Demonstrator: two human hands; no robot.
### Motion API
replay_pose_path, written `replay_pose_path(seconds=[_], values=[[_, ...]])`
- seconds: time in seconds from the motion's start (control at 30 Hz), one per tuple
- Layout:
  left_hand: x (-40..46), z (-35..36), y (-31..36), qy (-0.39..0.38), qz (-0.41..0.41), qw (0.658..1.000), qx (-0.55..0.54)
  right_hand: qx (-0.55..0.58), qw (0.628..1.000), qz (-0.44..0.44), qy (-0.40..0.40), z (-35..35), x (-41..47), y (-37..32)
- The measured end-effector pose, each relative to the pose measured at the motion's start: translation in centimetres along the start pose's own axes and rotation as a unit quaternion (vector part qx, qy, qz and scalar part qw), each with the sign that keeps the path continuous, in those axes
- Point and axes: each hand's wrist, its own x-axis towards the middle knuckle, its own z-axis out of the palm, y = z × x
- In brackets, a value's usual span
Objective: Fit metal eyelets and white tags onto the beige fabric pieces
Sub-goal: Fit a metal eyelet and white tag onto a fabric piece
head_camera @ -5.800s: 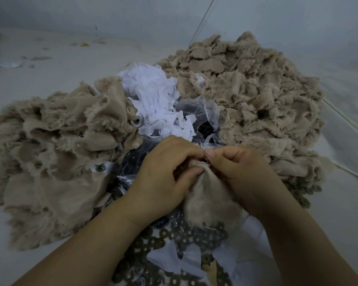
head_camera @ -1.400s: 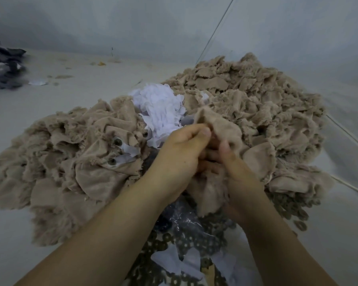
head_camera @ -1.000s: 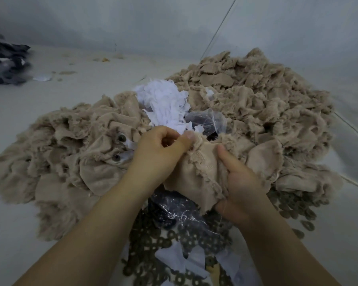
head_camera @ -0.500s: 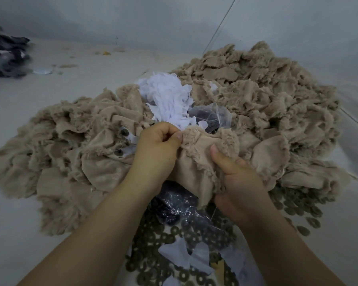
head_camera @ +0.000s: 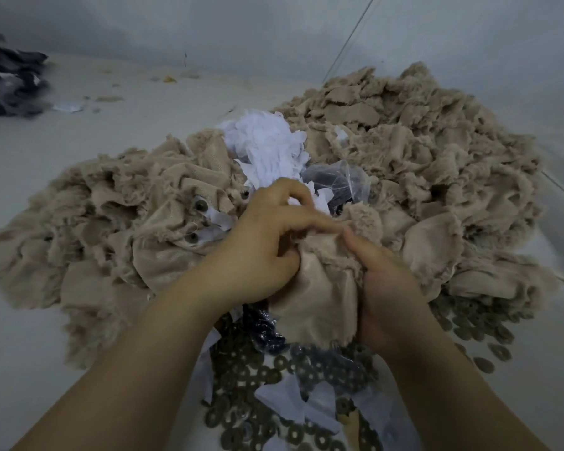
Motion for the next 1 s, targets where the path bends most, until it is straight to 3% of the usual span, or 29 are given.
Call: replay_pose_path(seconds=[0.13, 0.3, 0.37, 0.5, 0.6, 0.83, 1.0], values=[[0.0, -0.5, -0.3, 0.028, -0.008, 0.999, 0.037, 0.049, 0.997, 0.052, -0.007, -0.1, 0.0, -0.6], [0.3, -0.6, 0.2, 0.161, -0.061, 0.985, 0.016, 0.134, 0.991, -0.016, -0.016, -0.5, 0.0, -1.0], [0.6, -0.5, 0.7, 0.191, -0.094, 0.977, 0.003, 0.113, 0.993, -0.035, -0.025, -0.3, 0.1, -0.8], [1.4, -0.4, 1.1, 0.144, -0.14, 0.979, 0.02, -0.008, 0.997, -0.042, -0.067, 0.5, 0.1, 0.2], [1.6, -0.1, 0.8, 0.1, -0.172, 0.976, -0.092, -0.109, 0.988, -0.091, -0.065, 0.6, 0.0, 1.0], [1.0, 0.9, 0.1, 0.167, -0.174, 0.96, -0.144, -0.025, 0.996, -0.082, -0.008, 0.6, 0.1, 1.0], [0.5, 1.8, 0.0, 0.189, -0.139, 0.955, -0.178, 0.038, 0.996, -0.083, -0.012, 0.9, 0.0, 0.7]])
